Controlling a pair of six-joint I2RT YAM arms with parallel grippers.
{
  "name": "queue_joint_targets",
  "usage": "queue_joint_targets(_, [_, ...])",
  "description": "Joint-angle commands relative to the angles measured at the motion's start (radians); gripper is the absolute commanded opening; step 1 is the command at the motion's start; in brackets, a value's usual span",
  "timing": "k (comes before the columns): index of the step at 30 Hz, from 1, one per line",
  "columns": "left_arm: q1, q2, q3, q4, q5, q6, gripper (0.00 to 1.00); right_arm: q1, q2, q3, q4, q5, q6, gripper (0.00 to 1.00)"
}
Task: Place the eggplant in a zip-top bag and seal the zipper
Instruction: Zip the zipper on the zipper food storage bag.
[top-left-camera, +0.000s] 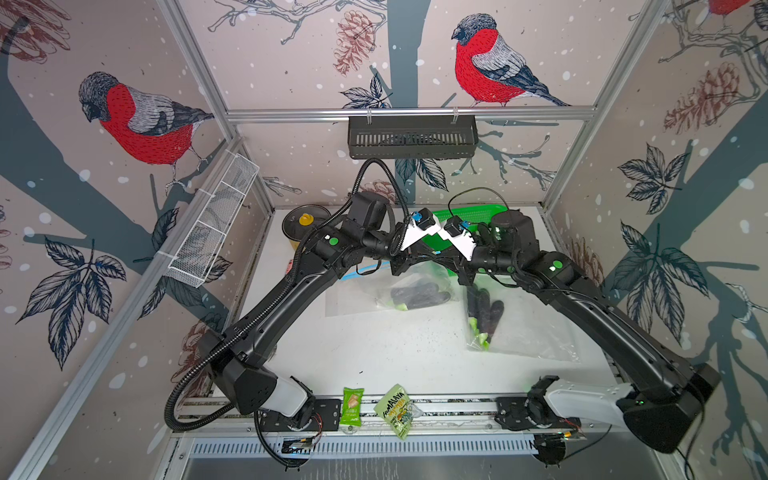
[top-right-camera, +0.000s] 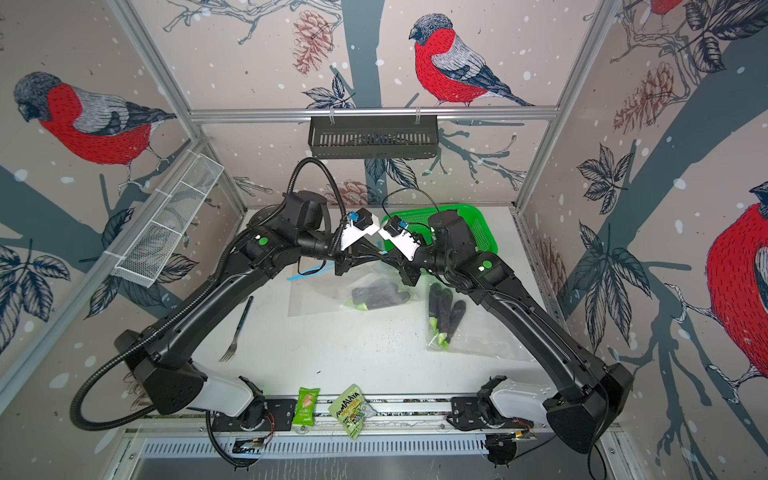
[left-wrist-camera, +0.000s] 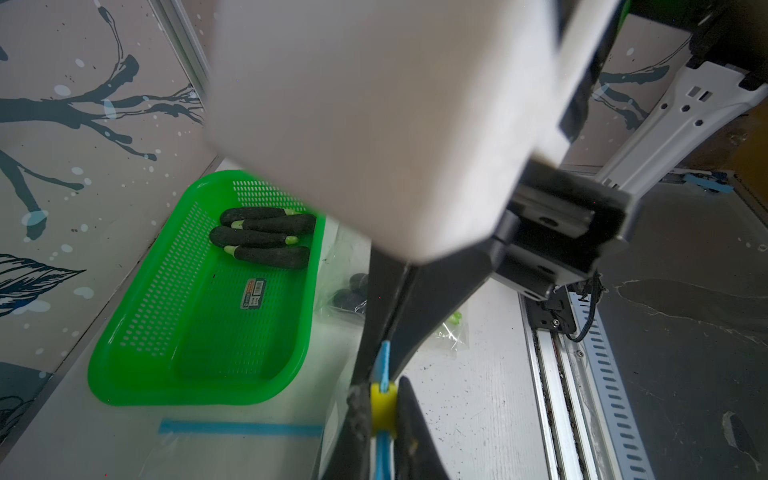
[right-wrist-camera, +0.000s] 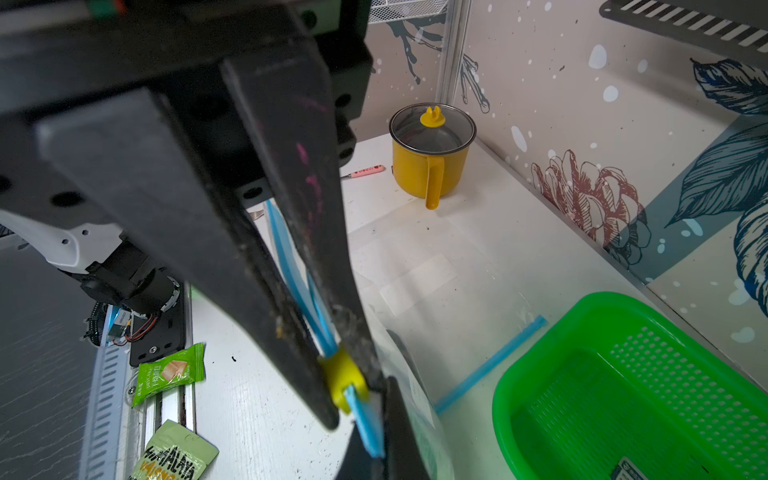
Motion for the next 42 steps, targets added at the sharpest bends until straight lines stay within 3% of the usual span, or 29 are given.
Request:
queue_joint_targets(1, [-0.003,-0.001,0.006,-0.013,0.017,0.033,0.08,-0.01,0.002,0.0,0.023,-0.016,0.002,0.03])
queue_joint_targets(13, [-0.002,-0.015,0.005,-0.022,-0.056,0.035,0.04,-0.141,-0.05,-0.025,-0.001,-0.086,-0.008,0.03])
queue_joint_targets(17, [-0.003,-0.013,0.01,-0.024,-0.083,0.031,0.03,-0.193,-0.083,-0.049,-0.01,-0.057,0.01,0.02])
queue_joint_targets(26, [0.0,-0.042,-0.026,-0.007,-0.186,-0.002,0.01,-0.405,-0.192,-0.14,0.064,-0.019,0.202,0.02])
queue_joint_targets(34, [0.049,-0.08,-0.057,0.03,-0.282,-0.06,0.0,-0.51,-0.252,-0.166,0.068,0.077,0.314,0.02])
queue_joint_targets(42, [0.082,-0.101,-0.065,0.065,-0.359,-0.086,0.0,-0.545,-0.28,-0.201,0.097,-0.019,0.316,0.03])
